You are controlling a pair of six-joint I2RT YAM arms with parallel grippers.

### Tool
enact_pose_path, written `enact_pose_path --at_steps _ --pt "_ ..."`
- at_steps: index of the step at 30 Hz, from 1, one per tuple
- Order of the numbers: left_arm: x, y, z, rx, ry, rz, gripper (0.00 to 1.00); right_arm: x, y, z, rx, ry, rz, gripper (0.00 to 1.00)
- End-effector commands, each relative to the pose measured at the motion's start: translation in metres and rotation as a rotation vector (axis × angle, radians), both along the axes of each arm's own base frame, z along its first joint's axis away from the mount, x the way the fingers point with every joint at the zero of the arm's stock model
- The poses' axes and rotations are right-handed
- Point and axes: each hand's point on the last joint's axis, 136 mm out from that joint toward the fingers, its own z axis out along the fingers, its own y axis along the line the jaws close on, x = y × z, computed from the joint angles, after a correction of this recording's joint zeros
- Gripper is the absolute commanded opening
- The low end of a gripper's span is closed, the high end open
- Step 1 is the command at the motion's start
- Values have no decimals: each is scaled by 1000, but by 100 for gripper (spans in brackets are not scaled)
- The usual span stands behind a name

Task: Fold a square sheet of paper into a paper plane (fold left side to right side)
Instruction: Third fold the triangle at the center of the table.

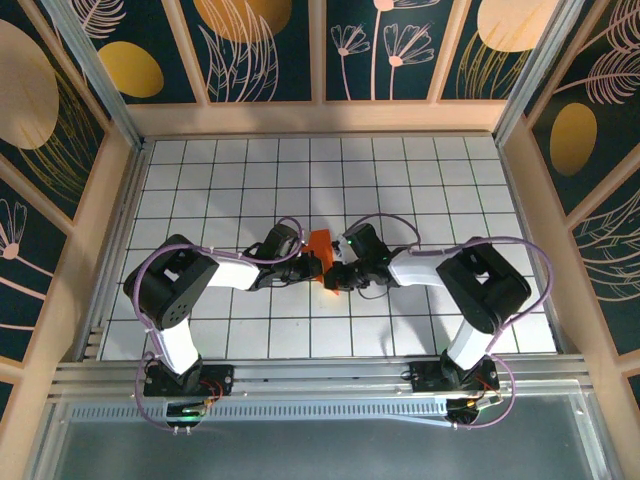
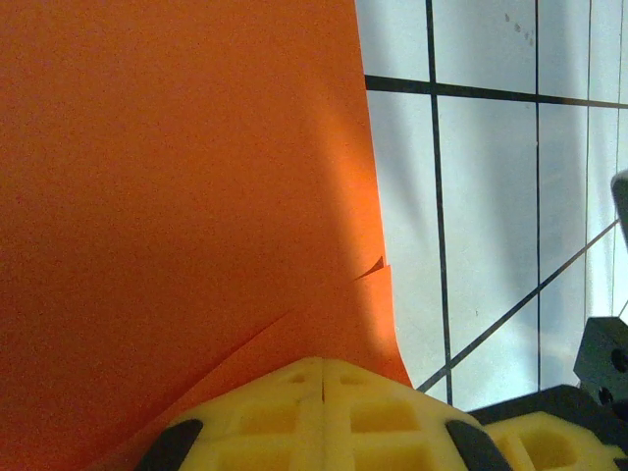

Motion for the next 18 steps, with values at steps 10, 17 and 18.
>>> enact_pose_path --at_steps 10,17,18 --pt "-14 30 -42 150 78 46 0 -8 -12 -22 -96 54 -16 0" --pt "-12 30 -42 153 81 52 0 -36 -41 -29 -158 108 -23 0" --pt "-12 30 -42 153 80 53 0 -40 -44 -29 -162 113 -20 0"
